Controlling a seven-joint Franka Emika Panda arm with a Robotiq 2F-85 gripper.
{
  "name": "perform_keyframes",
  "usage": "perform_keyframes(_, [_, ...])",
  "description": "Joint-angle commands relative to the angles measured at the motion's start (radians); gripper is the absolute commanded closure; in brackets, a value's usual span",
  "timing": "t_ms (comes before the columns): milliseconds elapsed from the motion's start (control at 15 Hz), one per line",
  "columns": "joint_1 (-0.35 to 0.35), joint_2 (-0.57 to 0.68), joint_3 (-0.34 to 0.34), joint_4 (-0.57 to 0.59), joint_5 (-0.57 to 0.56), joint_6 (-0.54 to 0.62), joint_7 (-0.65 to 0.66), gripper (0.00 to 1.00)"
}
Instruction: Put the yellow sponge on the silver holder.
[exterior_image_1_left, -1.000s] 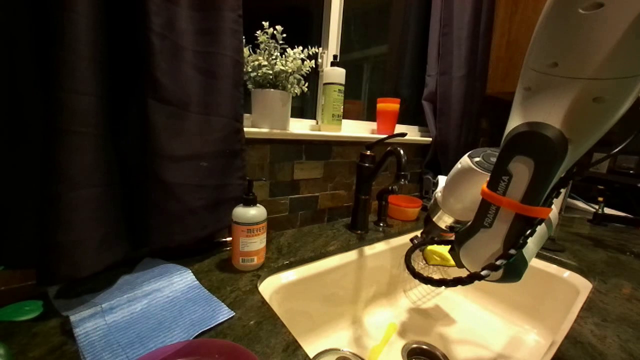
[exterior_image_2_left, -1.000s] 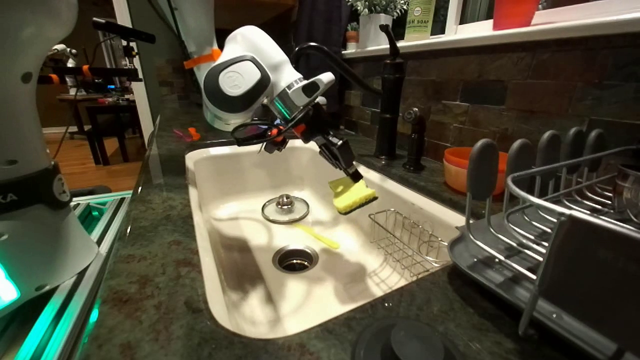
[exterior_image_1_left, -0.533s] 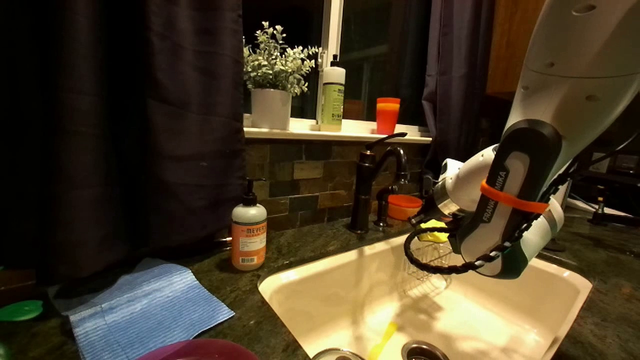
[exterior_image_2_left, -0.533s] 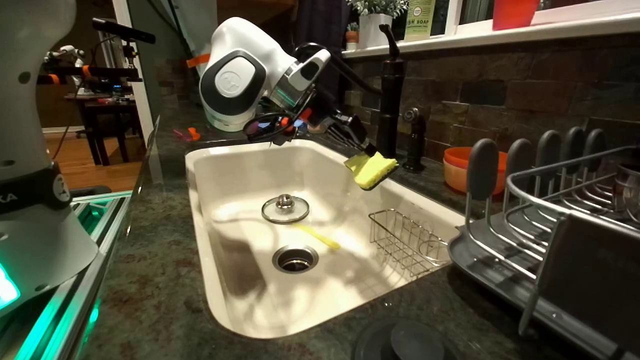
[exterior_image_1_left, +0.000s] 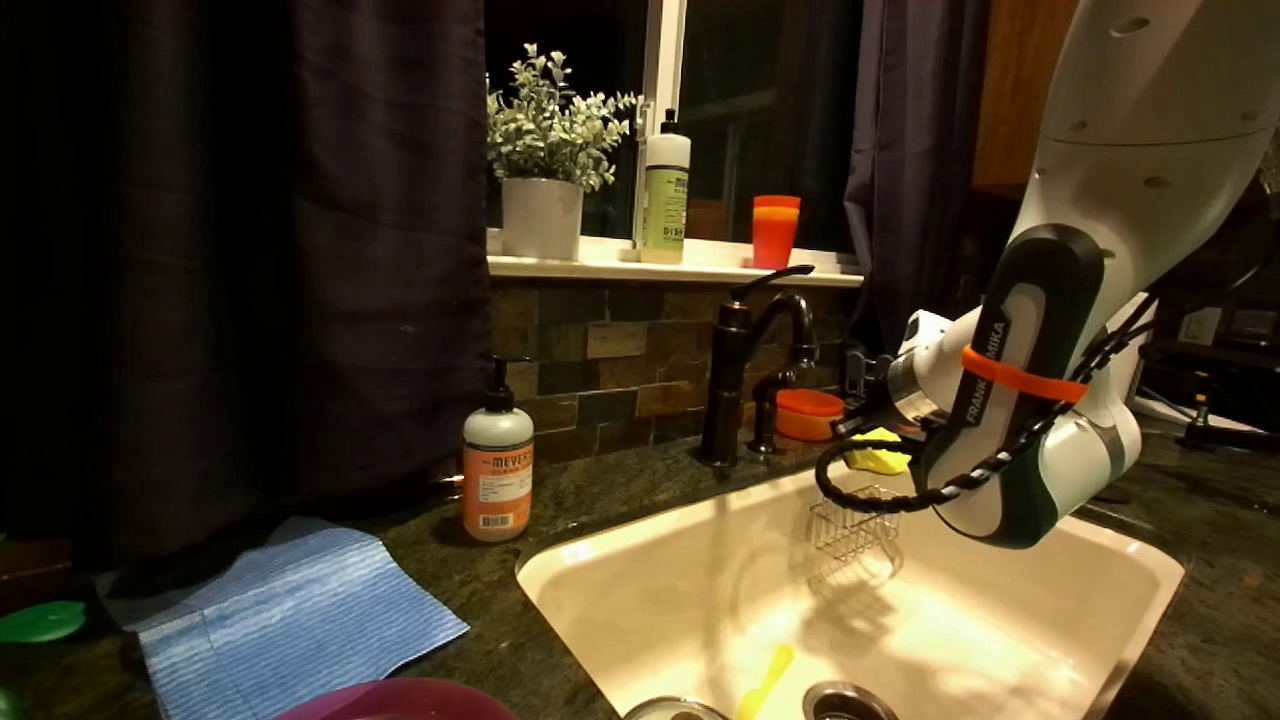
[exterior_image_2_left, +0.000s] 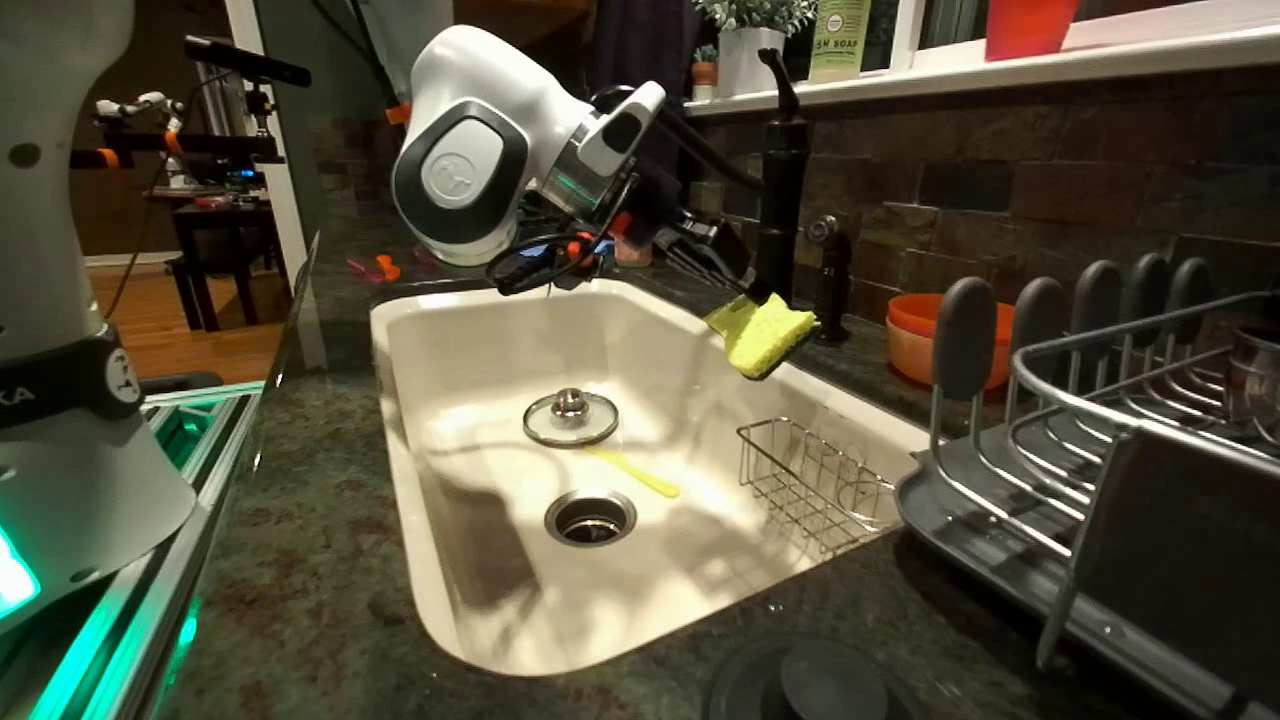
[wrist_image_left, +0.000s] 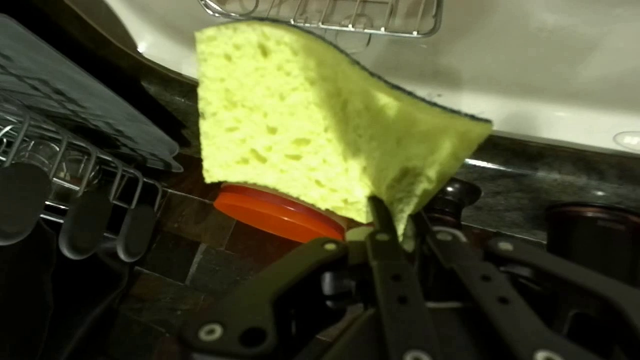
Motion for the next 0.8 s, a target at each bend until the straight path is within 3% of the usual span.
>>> perform_keyframes(0, [-0.106,-0.041,0.117,0.012,0.064,0.043,-0.092,0.98])
perform_keyframes(267, [-0.289,-0.066,0.284,0.008,0.052,0.179,-0.102,0.98])
perform_keyframes(667, [-0.651,-0.084,0.568,-0.005,-0.013,0.394,-0.111,0.98])
perform_keyframes(733, [-0.565,-0.071,0.466,-0.006,-0.063,0.359,-0.036,0.98])
